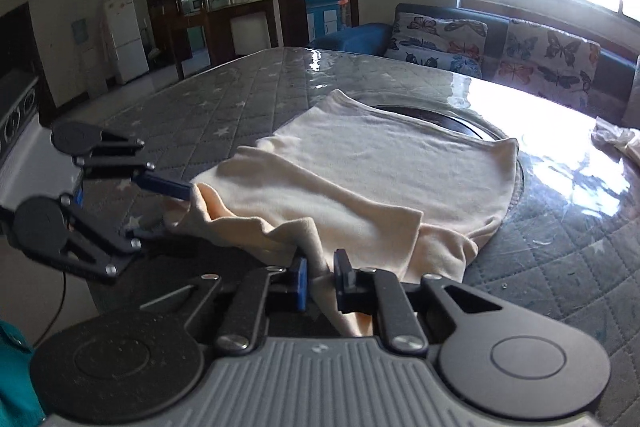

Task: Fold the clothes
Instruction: 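Grasp the hem with the left tool while the right tool grips beside it, lifting toward the collar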

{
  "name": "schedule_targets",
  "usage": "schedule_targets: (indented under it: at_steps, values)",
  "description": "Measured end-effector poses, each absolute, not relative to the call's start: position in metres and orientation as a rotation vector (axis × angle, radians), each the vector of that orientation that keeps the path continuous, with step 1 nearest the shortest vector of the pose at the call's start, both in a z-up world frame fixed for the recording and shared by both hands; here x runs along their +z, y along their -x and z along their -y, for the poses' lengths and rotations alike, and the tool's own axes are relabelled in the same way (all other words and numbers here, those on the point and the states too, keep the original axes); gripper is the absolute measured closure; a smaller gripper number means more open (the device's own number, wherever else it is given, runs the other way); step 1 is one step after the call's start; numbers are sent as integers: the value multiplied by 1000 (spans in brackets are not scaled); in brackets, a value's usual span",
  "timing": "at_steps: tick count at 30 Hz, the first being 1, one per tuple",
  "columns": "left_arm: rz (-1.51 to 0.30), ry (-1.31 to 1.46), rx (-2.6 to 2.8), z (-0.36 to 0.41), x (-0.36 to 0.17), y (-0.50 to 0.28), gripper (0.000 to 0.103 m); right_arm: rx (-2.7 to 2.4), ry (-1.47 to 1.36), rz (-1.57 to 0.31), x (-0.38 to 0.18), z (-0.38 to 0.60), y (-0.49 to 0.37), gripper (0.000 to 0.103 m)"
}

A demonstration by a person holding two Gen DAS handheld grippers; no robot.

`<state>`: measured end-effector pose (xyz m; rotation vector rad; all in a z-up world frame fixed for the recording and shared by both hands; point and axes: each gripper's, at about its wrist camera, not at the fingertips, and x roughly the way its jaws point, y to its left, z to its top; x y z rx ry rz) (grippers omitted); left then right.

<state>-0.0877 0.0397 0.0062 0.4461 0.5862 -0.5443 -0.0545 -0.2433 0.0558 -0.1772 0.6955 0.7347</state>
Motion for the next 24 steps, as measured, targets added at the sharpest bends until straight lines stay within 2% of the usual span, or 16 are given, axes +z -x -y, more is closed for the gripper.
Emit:
schedule_targets:
  at_steps: [6, 8, 9, 11, 14, 24]
  values:
    - [-587, -509, -531, -37, -1, 82, 50, 724, 167, -683, 61, 241, 50, 92]
    - [-595, -513, -526, -39, -3, 78, 71, 718, 169, -676, 60, 241, 51, 92]
    - [-600, -507, -518, -41, -3, 77, 75, 715, 170, -672, 60, 241, 52, 92]
    - [-607, -476, -509, -45, 0, 73, 91, 713, 169, -663, 60, 241, 54, 93]
    - [-597, -437, -502, -49, 7, 74, 95, 716, 161, -647, 60, 241, 59, 93]
    - [-571, -371, -512, -57, 29, 110, 97, 787, 180, -600, 85, 253, 98, 94]
